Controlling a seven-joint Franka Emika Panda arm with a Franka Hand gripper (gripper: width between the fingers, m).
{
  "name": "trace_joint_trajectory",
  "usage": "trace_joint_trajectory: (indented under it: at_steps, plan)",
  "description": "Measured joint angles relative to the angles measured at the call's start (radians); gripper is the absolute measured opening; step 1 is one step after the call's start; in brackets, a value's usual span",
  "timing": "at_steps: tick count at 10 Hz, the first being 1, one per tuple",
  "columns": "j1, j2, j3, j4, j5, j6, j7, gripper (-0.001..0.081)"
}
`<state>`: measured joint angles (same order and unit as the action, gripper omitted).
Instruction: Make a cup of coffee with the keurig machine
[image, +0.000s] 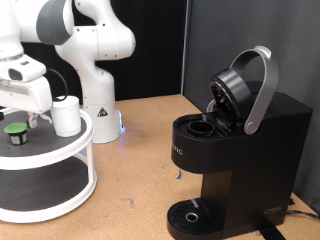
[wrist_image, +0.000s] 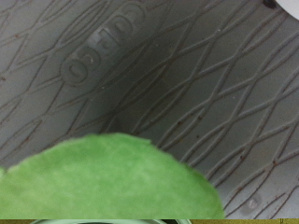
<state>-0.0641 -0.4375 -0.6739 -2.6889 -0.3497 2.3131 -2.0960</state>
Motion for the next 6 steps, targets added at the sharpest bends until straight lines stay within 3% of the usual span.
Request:
trace_joint_trajectory:
  at_steps: [6]
  plan:
    - [-0.002, 0.009, -0.01, -0.024, -0.003, 0.035, -0.006, 0.0805]
